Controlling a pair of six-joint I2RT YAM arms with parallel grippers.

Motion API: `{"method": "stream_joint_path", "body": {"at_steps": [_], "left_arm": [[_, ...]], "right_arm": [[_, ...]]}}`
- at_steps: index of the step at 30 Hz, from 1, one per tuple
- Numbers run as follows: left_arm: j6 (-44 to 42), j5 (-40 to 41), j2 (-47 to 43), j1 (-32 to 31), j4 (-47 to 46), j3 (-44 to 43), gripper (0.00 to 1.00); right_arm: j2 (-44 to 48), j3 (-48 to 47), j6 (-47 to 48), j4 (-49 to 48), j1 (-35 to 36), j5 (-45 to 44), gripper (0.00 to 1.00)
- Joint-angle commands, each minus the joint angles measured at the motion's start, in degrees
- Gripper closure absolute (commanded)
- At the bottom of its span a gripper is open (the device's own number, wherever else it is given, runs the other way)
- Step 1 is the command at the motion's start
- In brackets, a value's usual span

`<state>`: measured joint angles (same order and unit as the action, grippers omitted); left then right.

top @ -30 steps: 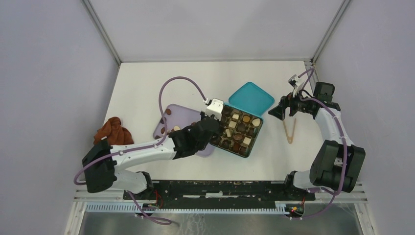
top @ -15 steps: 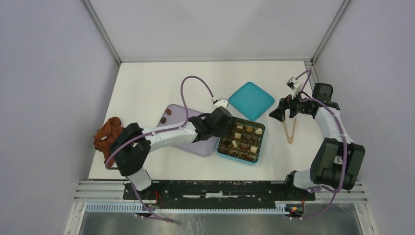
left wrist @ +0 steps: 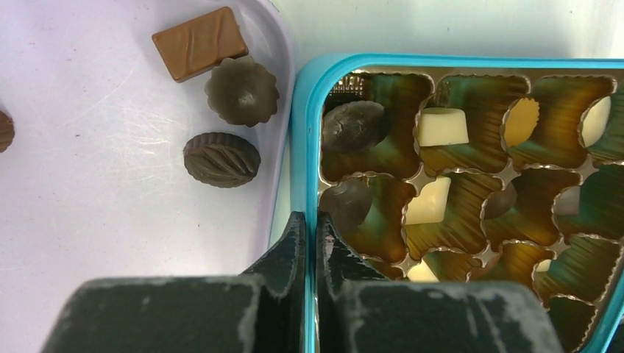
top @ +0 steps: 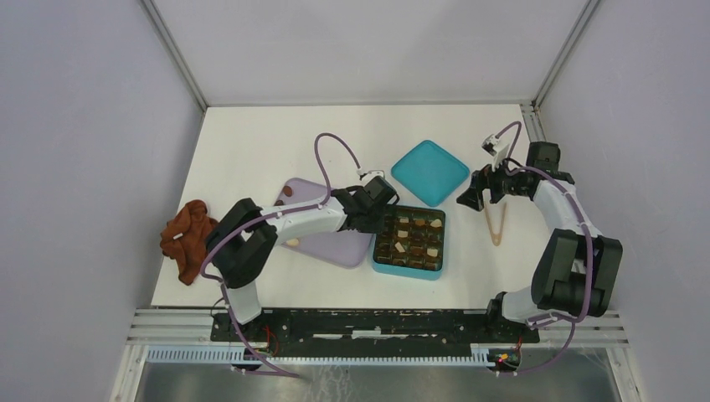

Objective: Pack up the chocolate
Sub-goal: Adjust the packing box at the center of the board, then pick up the box lid from the center of the board.

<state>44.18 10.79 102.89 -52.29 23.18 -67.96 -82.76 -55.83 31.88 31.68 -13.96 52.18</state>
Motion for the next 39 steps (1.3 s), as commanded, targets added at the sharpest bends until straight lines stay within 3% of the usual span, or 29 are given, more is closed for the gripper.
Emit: {"method": "stream_joint_path", "body": {"at_steps": [1, 6, 9, 15, 23, 31, 39], "left_arm": [[4.1, -1.2, 0.0, 0.3, 1.3, -3.5, 0.85], [4.1, -0.9, -1.2, 0.4, 2.4, -4.0, 0.55], [4.0, 0.1, -3.6, 0.4, 3.7, -4.7, 0.48], [-1.1, 3.8, -15.2, 0.3, 2.2, -1.2, 0.44], [-4.9, 12.3, -32.5, 0.4, -7.3, 9.5, 0.24], [-3.4, 15.6, -37.2, 0.3, -10.8, 14.5, 0.22], [-2.6, 18.4, -40.4, 0.3, -9.5, 16.5, 0.20]], "right_arm": [[-1.3, -3.1, 2.3, 0.4, 3.5, -3.2, 0.02], [-3.4, -5.3, 1.6, -2.0, 10.4, -10.1, 0.02], [-5.3, -7.2, -1.1, -5.1, 13.6, -13.2, 0.02], [-12.0, -13.9, -2.7, -6.7, 21.8, -22.1, 0.03], [-24.0, -24.1, -4.8, -4.4, 30.3, -33.9, 0.36], [-31.2, -28.5, -6.6, -2.7, 34.1, -39.8, 0.59], [-34.5, -29.1, -7.3, -1.7, 35.4, -40.2, 0.64]]}}
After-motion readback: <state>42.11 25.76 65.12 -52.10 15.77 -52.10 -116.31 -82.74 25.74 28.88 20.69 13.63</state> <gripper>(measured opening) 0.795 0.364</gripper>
